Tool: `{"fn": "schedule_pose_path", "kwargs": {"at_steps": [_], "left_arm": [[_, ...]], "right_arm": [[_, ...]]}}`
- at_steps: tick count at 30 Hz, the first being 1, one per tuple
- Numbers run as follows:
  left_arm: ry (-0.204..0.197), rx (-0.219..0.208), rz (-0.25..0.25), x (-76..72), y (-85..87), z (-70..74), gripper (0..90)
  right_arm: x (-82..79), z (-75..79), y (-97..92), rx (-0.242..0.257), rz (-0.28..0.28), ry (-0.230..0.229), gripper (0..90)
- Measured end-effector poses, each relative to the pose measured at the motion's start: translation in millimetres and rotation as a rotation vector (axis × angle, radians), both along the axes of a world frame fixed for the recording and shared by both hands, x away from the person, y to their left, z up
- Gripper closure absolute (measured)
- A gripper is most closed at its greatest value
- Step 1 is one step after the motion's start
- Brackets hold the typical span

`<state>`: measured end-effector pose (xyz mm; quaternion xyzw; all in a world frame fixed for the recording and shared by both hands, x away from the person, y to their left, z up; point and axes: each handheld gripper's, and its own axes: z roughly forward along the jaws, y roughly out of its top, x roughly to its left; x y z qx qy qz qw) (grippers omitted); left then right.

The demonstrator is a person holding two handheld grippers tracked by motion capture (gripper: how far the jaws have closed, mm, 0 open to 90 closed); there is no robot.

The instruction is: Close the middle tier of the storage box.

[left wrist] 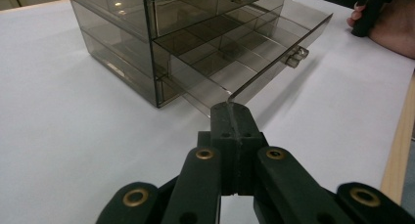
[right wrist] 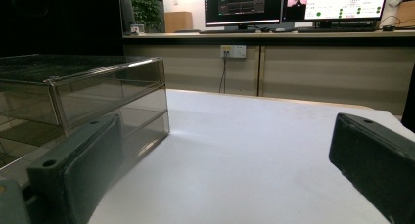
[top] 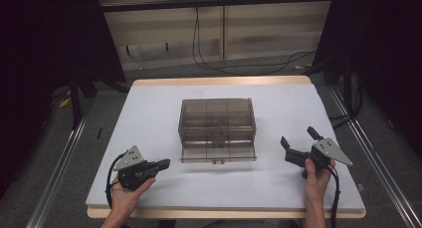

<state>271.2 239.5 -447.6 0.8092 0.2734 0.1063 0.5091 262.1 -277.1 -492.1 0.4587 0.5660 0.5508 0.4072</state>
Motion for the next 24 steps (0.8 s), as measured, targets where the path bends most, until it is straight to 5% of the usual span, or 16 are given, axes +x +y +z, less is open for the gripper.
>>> {"fn": "schedule_pose_path", "kwargs": {"at_steps": [24], "left_arm": [[0.008, 0.008, -0.115, -12.0, -23.0, 2.5, 90.0]], "right_arm": [[0.0, 0.0, 0.0, 0.001, -0.001, 0.0, 0.0]]}}
